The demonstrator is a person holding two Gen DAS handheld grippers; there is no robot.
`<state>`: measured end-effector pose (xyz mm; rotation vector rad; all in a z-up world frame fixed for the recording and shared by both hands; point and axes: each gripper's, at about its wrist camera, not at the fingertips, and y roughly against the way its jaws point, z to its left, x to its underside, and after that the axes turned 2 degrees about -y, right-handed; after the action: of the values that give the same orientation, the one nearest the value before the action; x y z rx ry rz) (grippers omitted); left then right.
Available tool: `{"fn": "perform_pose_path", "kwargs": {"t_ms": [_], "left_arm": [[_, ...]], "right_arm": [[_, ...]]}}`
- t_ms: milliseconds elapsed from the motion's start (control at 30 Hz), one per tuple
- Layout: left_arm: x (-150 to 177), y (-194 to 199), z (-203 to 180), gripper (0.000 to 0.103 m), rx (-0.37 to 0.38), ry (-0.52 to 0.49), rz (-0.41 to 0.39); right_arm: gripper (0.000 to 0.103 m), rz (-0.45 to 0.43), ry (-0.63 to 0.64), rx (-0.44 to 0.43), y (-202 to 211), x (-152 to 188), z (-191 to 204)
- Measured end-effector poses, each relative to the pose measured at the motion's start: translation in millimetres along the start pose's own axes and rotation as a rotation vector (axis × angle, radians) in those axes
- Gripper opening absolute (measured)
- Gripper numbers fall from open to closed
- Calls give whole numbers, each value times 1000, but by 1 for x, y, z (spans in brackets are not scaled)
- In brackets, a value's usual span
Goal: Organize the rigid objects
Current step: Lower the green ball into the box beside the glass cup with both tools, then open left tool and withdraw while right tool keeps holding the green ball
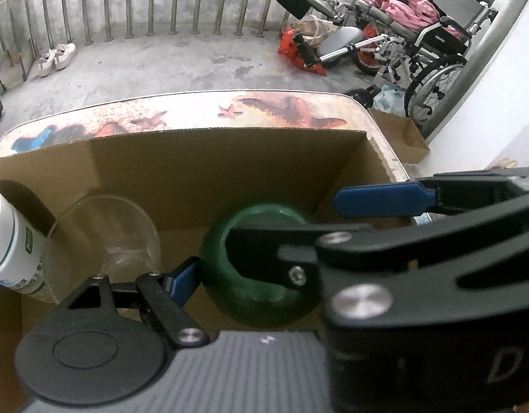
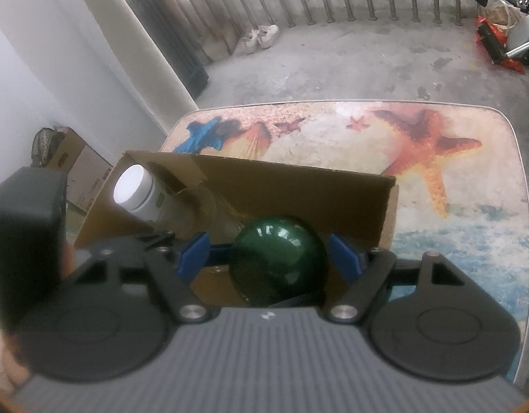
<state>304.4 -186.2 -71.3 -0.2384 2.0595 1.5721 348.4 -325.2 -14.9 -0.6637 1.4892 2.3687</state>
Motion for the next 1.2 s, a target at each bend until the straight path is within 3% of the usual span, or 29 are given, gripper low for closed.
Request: {"fn": "perform_pose_path", "kwargs": {"t_ms": [333, 600, 800, 933, 1200], "left_arm": [[-3, 30, -2, 86, 14, -12, -64], [23, 102, 29, 86, 17, 6, -157], [70, 154, 70, 86, 52, 74, -237], [106, 175, 99, 86, 56, 134, -288], [169, 192, 139, 86, 62, 187, -369]], "right_arm": [[76, -29, -16, 3, 10, 2, 3], [76, -92, 13, 24, 50, 15, 27], [72, -67, 63, 72, 55, 31, 60], [62, -29, 54, 125, 45, 39, 68], [50, 102, 29, 284, -9, 38, 67]]}}
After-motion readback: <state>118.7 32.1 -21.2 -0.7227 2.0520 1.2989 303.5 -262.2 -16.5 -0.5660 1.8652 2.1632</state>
